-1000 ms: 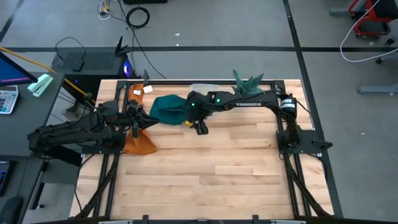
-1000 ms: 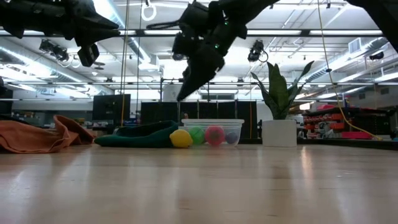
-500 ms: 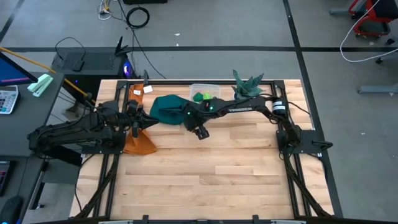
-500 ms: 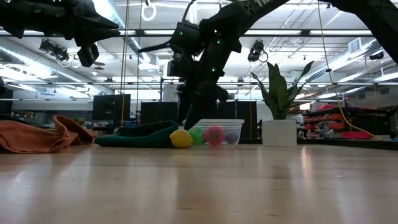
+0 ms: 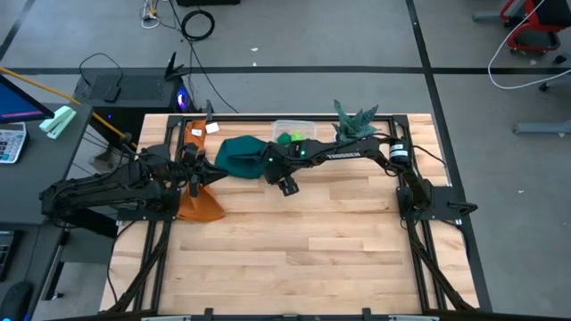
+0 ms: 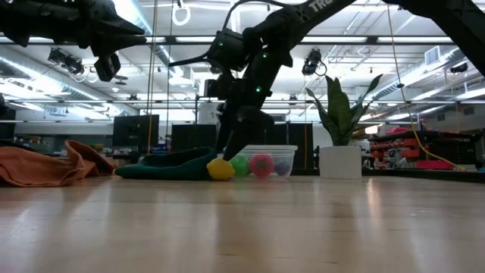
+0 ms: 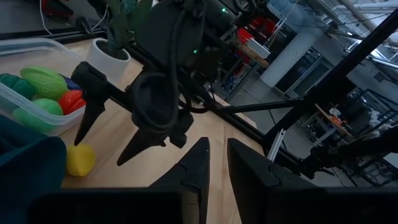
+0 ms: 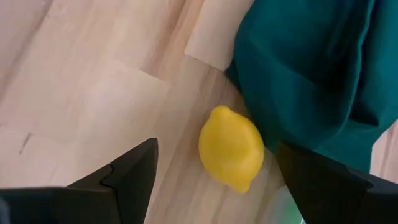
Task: Pick and placing Produce into tupperware
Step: Put the yellow lemon into the transparent bin
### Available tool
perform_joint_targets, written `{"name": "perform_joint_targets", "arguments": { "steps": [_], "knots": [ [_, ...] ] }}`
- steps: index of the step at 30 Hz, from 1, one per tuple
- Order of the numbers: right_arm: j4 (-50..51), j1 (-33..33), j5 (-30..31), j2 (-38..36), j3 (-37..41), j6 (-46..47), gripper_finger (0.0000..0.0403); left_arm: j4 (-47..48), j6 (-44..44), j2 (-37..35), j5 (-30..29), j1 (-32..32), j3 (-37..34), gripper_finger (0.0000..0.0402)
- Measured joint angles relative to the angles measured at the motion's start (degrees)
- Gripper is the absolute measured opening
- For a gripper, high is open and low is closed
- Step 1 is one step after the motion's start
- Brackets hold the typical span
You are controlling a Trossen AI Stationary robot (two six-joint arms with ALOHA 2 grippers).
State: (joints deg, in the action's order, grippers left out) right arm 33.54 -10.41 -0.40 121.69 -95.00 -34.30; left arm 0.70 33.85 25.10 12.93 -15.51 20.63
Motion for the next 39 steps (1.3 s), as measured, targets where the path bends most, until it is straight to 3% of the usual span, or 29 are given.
{"name": "perform_joint_targets", "arguments": {
  "steps": [25, 39],
  "knots": [
    [-1.0, -0.3, -1.2, 3.8, 0.0, 0.7, 0.0285, 0.0, 0.2, 0.0, 0.0, 0.0, 0.0, 0.0070],
    [1.3, -0.3, -1.2, 3.8, 0.0, 1.7, 0.0195, 0.0, 0.1, 0.0, 0.0, 0.0, 0.0, 0.0064]
  ]
}}
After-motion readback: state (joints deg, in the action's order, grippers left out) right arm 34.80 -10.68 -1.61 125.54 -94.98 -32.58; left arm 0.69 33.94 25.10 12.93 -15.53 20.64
